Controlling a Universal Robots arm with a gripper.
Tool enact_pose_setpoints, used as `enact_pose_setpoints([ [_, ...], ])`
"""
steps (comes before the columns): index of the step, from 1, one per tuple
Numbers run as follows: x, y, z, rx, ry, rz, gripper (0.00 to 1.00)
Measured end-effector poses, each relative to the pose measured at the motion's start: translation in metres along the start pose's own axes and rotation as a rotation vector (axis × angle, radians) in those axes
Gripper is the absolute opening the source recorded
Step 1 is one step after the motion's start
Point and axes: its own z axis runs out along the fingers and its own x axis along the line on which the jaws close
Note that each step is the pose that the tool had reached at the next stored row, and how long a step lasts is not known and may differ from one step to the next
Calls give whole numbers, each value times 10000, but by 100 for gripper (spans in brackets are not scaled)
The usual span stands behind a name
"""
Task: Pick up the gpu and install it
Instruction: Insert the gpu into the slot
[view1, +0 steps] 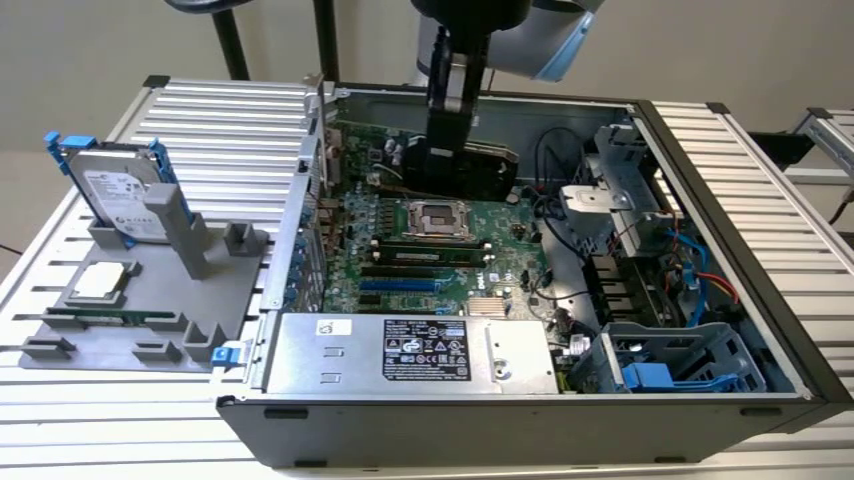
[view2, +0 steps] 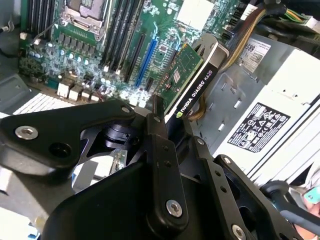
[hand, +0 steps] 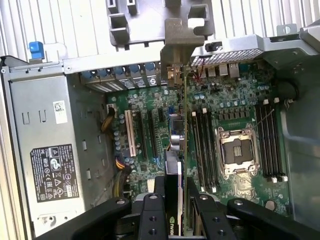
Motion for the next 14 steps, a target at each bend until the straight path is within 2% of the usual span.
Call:
enact_pose_setpoints([
  [14,0,0,0,-8,41,-1152,0],
])
